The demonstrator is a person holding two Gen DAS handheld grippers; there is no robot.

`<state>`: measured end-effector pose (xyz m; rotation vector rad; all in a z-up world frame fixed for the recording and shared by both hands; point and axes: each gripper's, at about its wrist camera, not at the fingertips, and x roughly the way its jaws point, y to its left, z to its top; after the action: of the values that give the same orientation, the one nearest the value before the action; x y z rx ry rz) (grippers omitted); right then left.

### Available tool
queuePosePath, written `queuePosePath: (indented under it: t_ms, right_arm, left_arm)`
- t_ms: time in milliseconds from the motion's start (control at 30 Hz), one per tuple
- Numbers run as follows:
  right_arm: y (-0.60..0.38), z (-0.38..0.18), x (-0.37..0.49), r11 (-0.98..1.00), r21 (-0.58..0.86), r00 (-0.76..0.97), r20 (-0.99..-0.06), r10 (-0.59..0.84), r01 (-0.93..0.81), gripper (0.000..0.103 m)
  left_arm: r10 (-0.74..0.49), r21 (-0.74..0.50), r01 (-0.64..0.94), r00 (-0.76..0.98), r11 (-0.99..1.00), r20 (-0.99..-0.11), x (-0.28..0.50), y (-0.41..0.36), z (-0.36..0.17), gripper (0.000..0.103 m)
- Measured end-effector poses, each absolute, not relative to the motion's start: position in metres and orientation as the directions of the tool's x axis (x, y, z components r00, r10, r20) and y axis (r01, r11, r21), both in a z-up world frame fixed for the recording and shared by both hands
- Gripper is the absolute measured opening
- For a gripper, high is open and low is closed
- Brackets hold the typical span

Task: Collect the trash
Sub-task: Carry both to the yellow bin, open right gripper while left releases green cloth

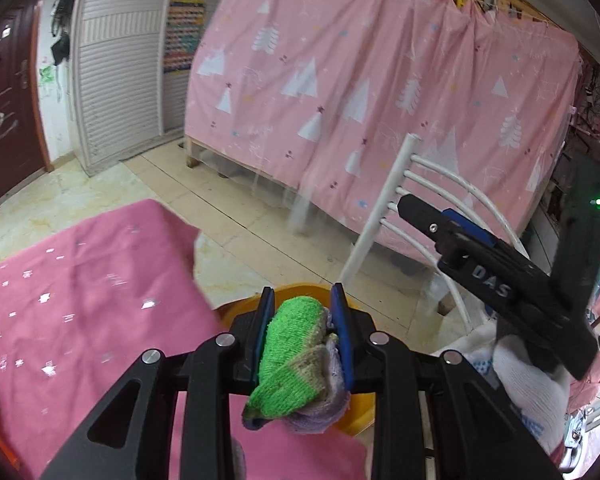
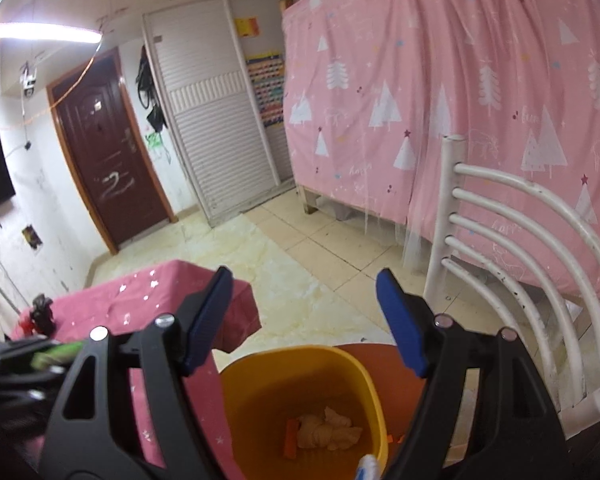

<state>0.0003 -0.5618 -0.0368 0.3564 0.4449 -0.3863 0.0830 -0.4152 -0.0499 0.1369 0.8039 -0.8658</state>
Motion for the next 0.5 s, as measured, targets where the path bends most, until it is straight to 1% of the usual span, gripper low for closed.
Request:
queuePosePath:
  t_ms: [67,100,167,233,300,500]
  right_arm:
    - [-0.565,-0.037,-0.001,0.861,0.260,0.836,-0.471,-0.282,0.437,0.072]
    - [-0.567,-0.037,-0.002,0.860,0.265,0.838,-0.468,-0.281,0.436,0.073]
    - [-0.568,-0.036,-0.003,0.857,0.273,0.841,-0.463,-0.281,0.437,0.073]
    - [-0.568,-0.036,-0.004,0.856,0.279,0.843,-0.459,-0.280,0.436,0.074]
    - [-0.570,-0.036,-0.004,0.854,0.283,0.845,-0.456,-0.281,0.437,0.074]
    - [-0.571,-0.037,-0.004,0.857,0.281,0.844,-0.460,-0.276,0.433,0.074]
  left_arm:
    - [-0.621,-0.195,0.727,0.377,0.658,-0.687,0.084,-0.427,-0.054,0.022]
    - [-0.616,-0.190,0.730,0.373,0.657,-0.694,0.085,-0.434,-0.058,0.025]
    - [-0.611,-0.189,0.732,0.366,0.655,-0.702,0.087,-0.443,-0.062,0.033]
    - [-0.598,-0.177,0.725,0.376,0.666,-0.708,0.088,-0.448,-0.066,0.044]
    - [-0.595,-0.175,0.722,0.380,0.670,-0.708,0.088,-0.451,-0.068,0.046]
    - [-0.599,-0.188,0.712,0.384,0.676,-0.702,0.088,-0.444,-0.065,0.047]
